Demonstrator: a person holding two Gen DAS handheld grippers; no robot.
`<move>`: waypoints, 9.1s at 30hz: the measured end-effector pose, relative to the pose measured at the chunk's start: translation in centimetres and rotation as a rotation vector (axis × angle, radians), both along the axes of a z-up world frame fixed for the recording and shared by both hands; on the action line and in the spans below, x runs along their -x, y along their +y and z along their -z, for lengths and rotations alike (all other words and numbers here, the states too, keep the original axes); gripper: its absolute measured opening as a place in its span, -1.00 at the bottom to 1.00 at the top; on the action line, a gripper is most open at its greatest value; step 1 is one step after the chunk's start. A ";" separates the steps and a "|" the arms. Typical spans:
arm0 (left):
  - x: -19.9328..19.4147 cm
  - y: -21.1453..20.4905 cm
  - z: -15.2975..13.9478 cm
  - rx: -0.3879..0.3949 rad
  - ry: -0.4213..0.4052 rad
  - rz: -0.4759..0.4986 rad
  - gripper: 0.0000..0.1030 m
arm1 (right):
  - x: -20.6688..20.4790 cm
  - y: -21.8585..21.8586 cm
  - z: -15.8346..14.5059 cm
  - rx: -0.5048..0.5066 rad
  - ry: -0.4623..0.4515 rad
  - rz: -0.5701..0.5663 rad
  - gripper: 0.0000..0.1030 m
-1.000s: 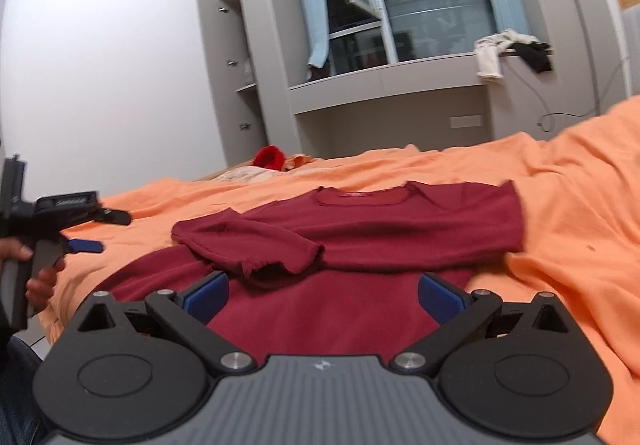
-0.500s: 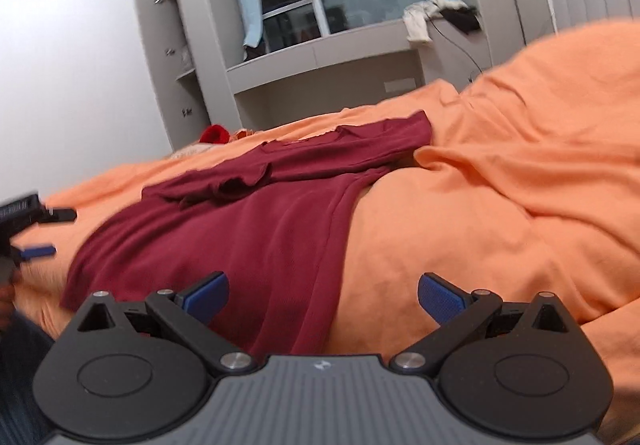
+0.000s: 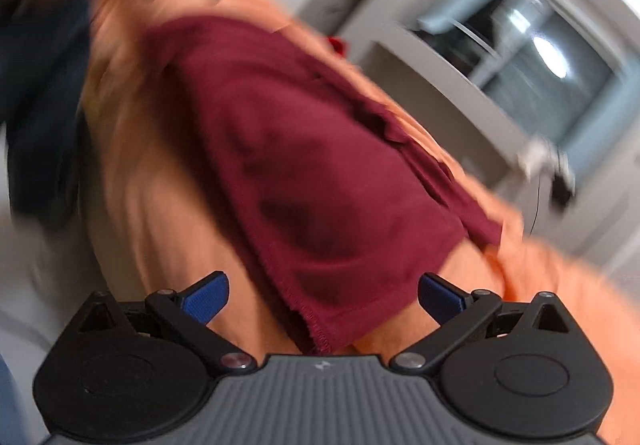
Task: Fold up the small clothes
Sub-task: 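Lift the hem with the right gripper and fold it toward the collar, then carry the hem over the collar with the right gripper while the left gripper holds the side edge, then open both grippers to release the folded sweater, then move the left gripper to the side edge of the folded sweater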
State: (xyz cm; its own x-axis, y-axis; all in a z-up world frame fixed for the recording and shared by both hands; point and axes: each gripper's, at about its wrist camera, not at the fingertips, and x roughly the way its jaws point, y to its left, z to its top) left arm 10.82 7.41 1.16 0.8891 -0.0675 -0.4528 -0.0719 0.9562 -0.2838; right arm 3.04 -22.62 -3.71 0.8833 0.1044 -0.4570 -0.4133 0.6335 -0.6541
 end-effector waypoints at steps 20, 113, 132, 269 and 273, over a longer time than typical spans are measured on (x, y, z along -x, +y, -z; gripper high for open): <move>-0.4 -0.3 0.2 -0.009 0.014 0.003 0.99 | -0.4 3.4 9.0 0.606 -0.256 -0.119 0.24; 9.8 -10.0 -9.0 -0.622 -0.383 0.121 -0.93 | 4.9 -13.7 -15.8 -0.662 -0.277 0.104 -0.82; -12.5 -10.7 -10.1 -0.677 -0.222 0.150 -0.89 | -16.2 -14.1 -17.1 -0.687 -0.213 0.160 -0.81; -9.8 -4.6 0.3 0.009 0.017 0.006 0.99 | -21.4 -4.1 -4.8 -0.819 0.120 0.199 0.99; -10.3 -4.8 1.0 0.115 0.034 0.083 0.99 | -21.5 -4.1 -4.8 -0.822 0.120 0.199 0.99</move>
